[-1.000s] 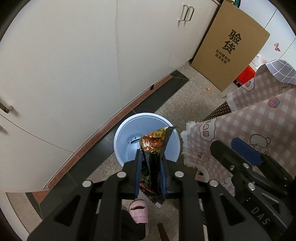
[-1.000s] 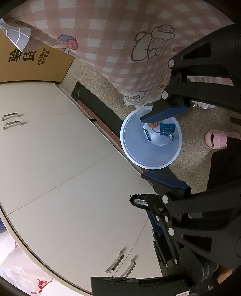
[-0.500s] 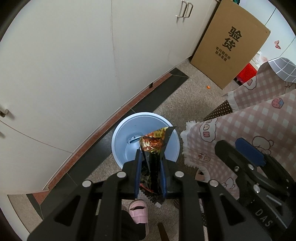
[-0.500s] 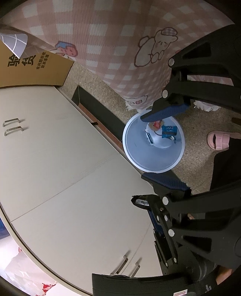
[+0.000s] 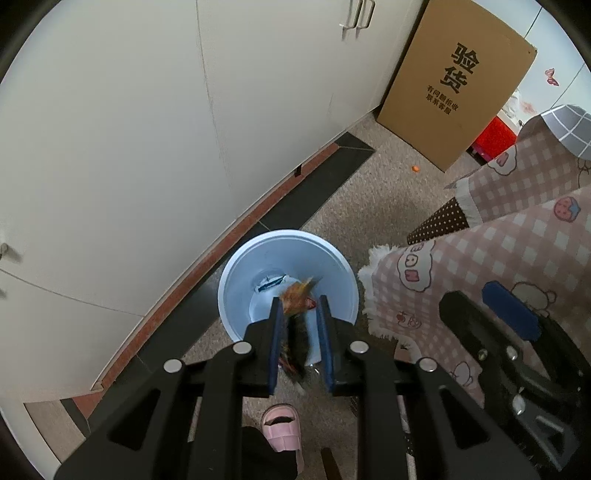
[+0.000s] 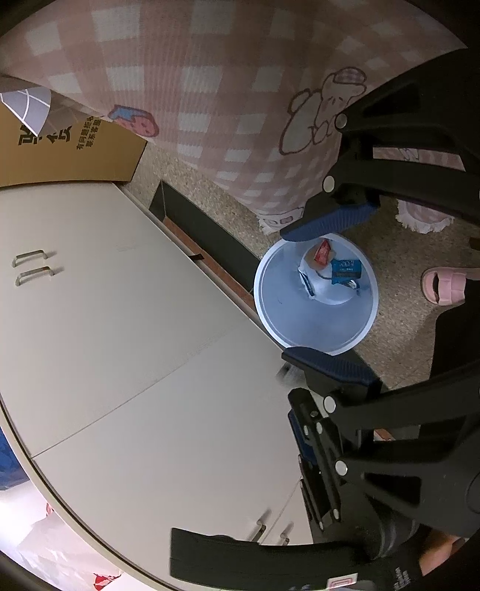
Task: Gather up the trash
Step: 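Open the right tool to drop the red-white wrapper while left tool releases the gold wrapper, then swing both open tools back over the table toward the remaining trash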
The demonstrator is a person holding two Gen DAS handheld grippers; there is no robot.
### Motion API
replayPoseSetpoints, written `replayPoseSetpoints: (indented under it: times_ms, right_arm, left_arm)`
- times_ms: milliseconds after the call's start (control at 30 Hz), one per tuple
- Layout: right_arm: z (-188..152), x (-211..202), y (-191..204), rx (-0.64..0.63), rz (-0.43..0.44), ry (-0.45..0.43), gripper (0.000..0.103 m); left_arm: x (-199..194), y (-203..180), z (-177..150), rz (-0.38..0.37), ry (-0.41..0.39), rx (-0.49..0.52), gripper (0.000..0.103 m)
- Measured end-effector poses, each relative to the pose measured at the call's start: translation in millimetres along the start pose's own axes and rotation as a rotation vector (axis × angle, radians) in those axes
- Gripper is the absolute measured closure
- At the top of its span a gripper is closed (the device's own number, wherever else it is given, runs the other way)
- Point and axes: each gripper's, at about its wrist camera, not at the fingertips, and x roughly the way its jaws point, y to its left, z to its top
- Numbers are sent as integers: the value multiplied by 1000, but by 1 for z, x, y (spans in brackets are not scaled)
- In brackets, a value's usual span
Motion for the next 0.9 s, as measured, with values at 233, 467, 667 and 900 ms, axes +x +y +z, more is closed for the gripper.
replayPoseSetpoints:
  times_ms: [233, 467, 667, 900]
  right_arm:
    - [2, -1, -4, 23, -2, -12, 44]
    - [3, -2, 0, 30, 11, 1, 43]
    - [3, -11, 14, 16, 36, 0, 43]
    - [-1, -32, 42, 17, 119, 14, 39]
  left_arm:
    - [-3, -4, 17, 3, -22, 6, 85]
    - [-14, -1, 13, 26, -40, 10, 79]
    - [-35, 15, 4, 45, -65, -14, 71]
    - [-81, 49, -21, 67, -140, -85, 53]
